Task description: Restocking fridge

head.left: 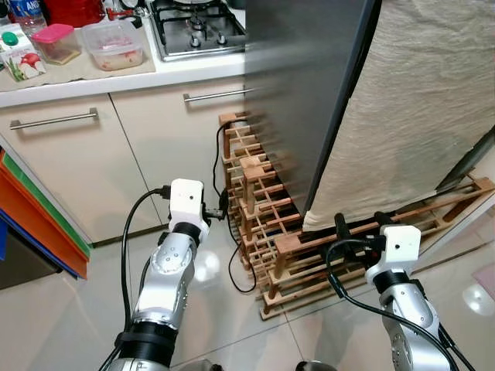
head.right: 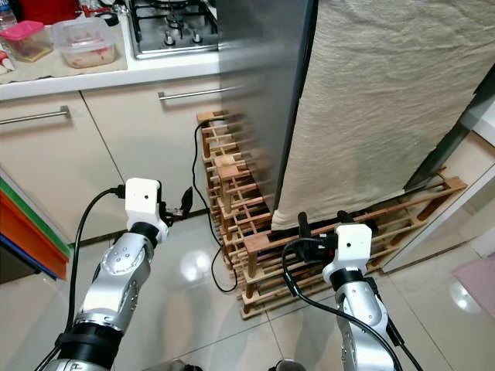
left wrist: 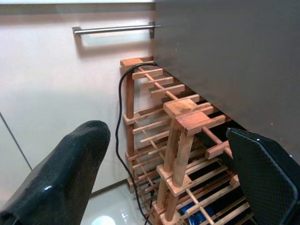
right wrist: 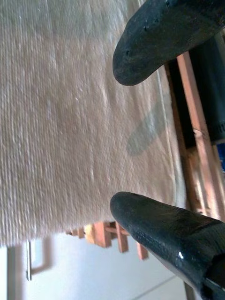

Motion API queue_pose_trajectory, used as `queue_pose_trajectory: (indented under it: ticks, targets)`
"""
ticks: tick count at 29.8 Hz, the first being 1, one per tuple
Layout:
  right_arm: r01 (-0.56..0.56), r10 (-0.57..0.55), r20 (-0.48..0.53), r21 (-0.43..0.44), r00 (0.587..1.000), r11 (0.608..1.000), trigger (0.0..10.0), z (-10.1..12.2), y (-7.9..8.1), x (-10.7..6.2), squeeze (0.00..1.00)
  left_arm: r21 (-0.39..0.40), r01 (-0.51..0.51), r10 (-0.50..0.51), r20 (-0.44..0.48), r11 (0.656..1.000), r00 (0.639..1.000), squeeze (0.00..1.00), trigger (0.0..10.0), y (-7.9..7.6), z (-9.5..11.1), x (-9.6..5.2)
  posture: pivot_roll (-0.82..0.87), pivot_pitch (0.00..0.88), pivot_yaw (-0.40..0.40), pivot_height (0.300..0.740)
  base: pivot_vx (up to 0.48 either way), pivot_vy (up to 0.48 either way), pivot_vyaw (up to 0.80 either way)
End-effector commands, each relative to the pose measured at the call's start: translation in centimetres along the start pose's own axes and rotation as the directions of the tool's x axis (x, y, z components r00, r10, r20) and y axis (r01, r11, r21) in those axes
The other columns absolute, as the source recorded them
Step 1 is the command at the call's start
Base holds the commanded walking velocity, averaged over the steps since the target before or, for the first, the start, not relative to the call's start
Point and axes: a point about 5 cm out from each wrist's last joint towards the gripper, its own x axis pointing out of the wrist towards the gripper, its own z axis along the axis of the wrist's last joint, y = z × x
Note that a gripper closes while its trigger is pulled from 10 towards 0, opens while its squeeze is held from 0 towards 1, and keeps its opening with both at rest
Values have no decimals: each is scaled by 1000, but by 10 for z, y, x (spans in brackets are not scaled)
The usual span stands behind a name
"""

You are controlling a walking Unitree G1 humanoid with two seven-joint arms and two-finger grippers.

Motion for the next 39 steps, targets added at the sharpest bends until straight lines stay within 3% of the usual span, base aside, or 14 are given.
queue_pose_trajectory:
  ticks: [1,7,11,13,15,16,17,20,23,24,27,32,36,39]
  targets:
    - [-4,4,-13,-3,1000,1000,10000,0,-4,-4,0,0,16,-16,-1,1000,1000,0,10000,-3,0,2,-77,23,38,740,0,0,0]
    - [-7,3,-101,-38,995,999,10000,-14,-24,-28,0,-6,166,-166,-36,986,985,0,10000,-12,5,14,-86,21,45,740,0,0,0]
    - [-55,52,-160,-18,986,998,10000,-29,-34,-39,0,-59,372,-374,-21,926,927,0,10000,-29,29,27,-107,18,55,740,0,0,0]
    - [-62,61,-163,1,985,998,10000,-32,-33,-43,0,-74,511,-513,-3,856,858,0,10000,-41,46,31,-118,26,65,740,0,0,0]
    - [-55,56,-161,11,985,998,10000,-32,-33,-44,0,-70,550,-551,7,832,835,0,10000,-44,53,32,-118,26,65,740,0,0,0]
    - [-57,61,-156,26,986,998,10000,-33,-32,-46,0,-74,602,-602,23,795,798,0,10000,-48,62,32,-121,21,66,740,0,0,0]
    - [-68,72,-149,36,986,997,10000,-32,-29,-51,0,-84,691,-688,60,718,723,0,10000,-54,83,33,-122,31,71,740,0,0,0]
    - [-66,71,-144,39,987,997,10000,-30,-29,-54,0,-88,772,-765,100,630,636,0,10000,-59,101,30,-131,28,76,740,0,0,0]
    - [-70,74,-140,37,987,997,10000,-29,-30,-50,0,-85,798,-791,110,596,602,0,10000,-61,107,29,-134,28,76,740,0,0,0]
    - [-83,86,-135,27,987,996,10000,-28,-30,-48,0,-86,834,-825,126,544,551,0,10000,-65,115,25,-132,28,75,740,0,0,0]
    - [-86,89,-136,31,987,996,10000,-30,-29,-50,0,-93,872,-861,142,480,489,0,10000,-70,123,22,-128,21,72,740,0,0,0]
    - [-95,99,-128,37,987,995,10000,-28,-28,-51,0,-88,877,-867,128,473,481,0,10000,-74,124,24,-130,14,71,740,0,0,0]
    - [-105,109,-114,40,987,994,10000,-27,-28,-53,0,-91,859,-854,101,504,511,0,10000,-77,112,36,-135,10,69,740,0,0,0]
    - [-110,114,-113,40,987,993,10000,-28,-27,-55,0,-121,858,-854,97,499,510,0,10000,-79,108,39,-140,12,68,740,0,0,0]
